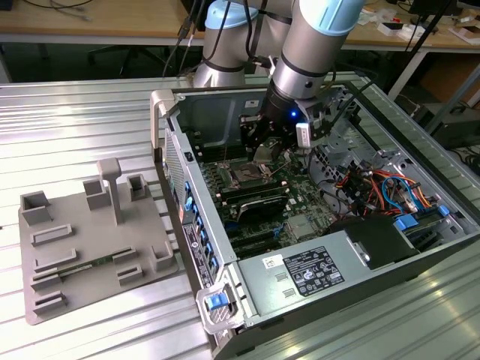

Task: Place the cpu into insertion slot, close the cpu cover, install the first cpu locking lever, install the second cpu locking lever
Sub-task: 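Place the cpu into insertion slot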

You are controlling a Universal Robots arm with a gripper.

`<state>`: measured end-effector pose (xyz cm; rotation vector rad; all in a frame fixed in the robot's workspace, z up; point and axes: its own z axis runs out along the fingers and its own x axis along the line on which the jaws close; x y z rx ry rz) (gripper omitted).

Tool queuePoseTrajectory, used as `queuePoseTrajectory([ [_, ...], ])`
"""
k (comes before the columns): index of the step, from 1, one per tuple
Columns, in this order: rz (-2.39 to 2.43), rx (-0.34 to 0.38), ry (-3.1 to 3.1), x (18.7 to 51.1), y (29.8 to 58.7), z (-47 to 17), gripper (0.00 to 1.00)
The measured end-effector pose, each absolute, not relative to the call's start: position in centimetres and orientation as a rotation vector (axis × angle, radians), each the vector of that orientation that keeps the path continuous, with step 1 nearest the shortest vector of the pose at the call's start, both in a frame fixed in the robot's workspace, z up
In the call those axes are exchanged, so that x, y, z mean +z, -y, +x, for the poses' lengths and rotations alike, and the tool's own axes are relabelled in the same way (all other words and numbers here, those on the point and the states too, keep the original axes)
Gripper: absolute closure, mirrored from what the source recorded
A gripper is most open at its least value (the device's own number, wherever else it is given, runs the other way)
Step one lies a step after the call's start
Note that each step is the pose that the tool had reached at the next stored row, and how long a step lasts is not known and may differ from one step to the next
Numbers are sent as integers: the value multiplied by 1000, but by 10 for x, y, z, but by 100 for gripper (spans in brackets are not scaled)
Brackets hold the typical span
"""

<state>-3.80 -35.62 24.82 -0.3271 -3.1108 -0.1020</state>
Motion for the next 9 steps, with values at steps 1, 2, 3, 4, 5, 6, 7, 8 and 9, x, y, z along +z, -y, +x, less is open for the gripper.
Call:
queuePoseTrajectory([
  [1,-328,-102,3111,248,356,-38,45],
  [2,-329,-102,3111,248,356,-38,45],
  [3,-329,-102,3111,248,356,-38,45],
  [4,-330,-102,3111,248,356,-38,45],
  [5,-330,-102,3111,248,356,-38,45],
  [6,-331,-102,3110,248,356,-38,45],
  [7,-331,-102,3110,248,356,-38,45],
  [8,-332,-102,3110,248,356,-38,45],
  [9,-332,-102,3110,248,356,-38,45],
])
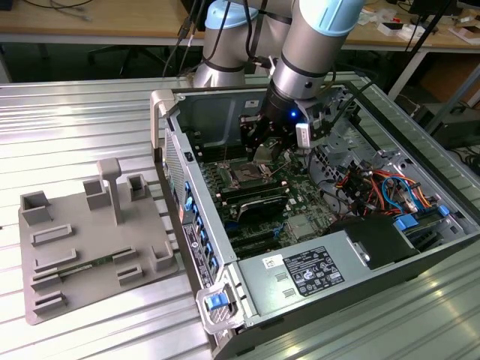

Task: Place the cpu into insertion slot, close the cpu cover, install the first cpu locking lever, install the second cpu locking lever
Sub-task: 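Place the cpu into insertion slot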

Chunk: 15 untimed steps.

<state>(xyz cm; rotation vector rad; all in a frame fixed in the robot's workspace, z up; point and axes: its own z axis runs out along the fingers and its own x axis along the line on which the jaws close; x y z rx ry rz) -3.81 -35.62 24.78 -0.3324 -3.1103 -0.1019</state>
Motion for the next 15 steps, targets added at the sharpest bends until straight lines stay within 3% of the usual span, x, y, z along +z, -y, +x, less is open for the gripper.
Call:
queuePoseTrajectory([
  [15,-344,-102,3109,247,356,-38,45],
])
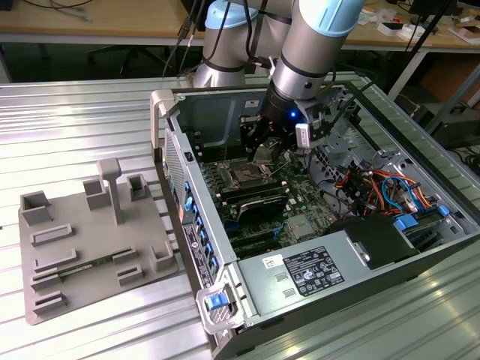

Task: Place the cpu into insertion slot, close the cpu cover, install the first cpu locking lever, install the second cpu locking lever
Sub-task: 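Place the cpu into insertion slot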

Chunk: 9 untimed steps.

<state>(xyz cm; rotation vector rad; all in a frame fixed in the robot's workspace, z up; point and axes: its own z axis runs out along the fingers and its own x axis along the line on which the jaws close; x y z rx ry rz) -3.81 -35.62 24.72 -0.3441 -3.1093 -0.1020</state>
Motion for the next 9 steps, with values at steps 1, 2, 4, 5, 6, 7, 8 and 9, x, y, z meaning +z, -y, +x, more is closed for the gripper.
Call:
queuePoseTrajectory([
  [1,-345,-102,3109,247,356,-38,45],
  [2,-345,-102,3109,247,356,-38,45],
  [4,-346,-102,3109,247,356,-38,45],
  [5,-347,-102,3109,247,356,-38,45],
  [6,-348,-102,3109,247,356,-38,45],
  [7,-348,-102,3109,247,356,-38,45],
  [8,-349,-102,3109,247,356,-38,45],
  [9,-350,-102,3109,247,356,-38,45],
])
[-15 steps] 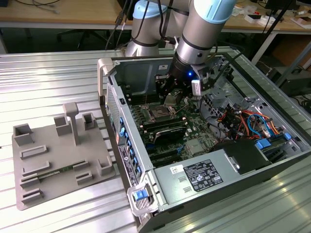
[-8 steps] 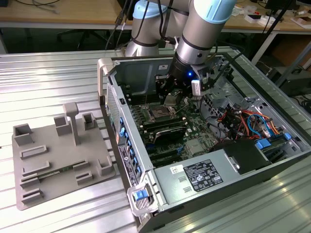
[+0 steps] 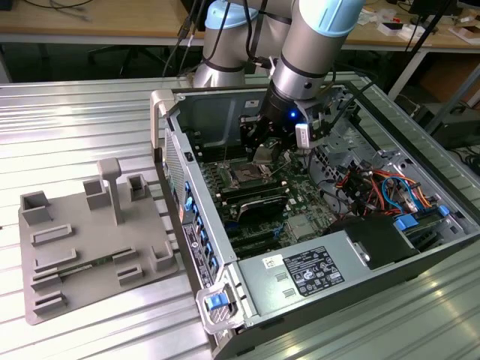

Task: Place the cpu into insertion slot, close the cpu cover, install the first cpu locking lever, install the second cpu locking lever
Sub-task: 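Place the cpu into insertion slot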

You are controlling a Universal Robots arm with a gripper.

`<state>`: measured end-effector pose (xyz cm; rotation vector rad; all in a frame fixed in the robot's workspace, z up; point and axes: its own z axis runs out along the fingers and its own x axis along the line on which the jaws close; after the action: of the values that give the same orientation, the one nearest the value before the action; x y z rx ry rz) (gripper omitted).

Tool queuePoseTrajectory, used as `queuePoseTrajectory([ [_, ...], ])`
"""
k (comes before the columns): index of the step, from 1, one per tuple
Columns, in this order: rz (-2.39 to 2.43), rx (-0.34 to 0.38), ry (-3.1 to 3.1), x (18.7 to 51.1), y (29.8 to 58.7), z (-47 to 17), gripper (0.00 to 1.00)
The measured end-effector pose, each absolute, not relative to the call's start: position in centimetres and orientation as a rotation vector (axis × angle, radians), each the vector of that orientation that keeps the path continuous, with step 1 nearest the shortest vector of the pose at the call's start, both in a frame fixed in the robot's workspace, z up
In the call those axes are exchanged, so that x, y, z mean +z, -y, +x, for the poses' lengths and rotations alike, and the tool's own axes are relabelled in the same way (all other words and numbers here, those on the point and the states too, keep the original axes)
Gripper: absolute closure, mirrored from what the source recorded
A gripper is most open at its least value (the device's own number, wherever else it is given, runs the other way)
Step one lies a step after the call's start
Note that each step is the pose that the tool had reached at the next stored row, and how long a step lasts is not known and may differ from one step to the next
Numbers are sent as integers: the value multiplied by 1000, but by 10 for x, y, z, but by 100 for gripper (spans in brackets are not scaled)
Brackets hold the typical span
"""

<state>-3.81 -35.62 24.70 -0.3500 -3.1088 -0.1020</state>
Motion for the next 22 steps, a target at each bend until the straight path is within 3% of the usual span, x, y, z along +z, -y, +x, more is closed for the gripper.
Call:
queuePoseTrajectory([
  [22,-369,-102,3107,246,356,-38,45],
])
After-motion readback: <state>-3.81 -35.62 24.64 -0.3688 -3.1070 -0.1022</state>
